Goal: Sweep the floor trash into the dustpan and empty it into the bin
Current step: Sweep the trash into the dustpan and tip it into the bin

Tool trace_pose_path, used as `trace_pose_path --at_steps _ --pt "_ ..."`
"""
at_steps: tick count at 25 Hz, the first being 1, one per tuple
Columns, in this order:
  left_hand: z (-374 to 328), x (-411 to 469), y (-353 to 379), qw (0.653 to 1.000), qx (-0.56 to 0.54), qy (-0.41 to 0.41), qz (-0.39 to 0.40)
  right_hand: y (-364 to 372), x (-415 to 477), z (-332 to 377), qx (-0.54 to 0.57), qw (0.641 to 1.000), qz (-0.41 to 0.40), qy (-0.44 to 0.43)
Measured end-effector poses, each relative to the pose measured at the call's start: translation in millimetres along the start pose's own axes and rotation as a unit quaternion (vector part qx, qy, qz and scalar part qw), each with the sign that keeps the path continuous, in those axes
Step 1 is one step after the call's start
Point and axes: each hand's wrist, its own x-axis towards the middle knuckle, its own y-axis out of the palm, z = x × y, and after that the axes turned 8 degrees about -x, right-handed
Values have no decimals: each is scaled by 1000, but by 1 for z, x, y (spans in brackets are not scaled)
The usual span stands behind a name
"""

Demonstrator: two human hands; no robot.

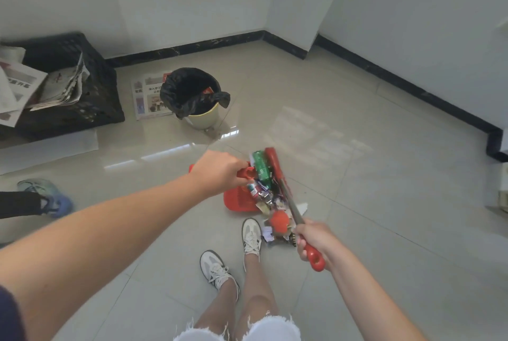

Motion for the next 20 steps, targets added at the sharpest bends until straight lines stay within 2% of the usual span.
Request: trace_pose_path --at_steps 5,9,14,20 --pt "-10 7 3 1000 6 -16 -14 23 -17 -10 -48 999 20 -16" --pt "5 -10 13 999 -3 3 -42 1 -29 -16 -50 998 19 -11" --pt "33 -46 33 990 -22 -1 -138 -39 -42 -30 -51 997 -44 -23" --pt "49 -94 28 980 -41 -38 -190 -49 -42 -38 -61 995 -72 -32"
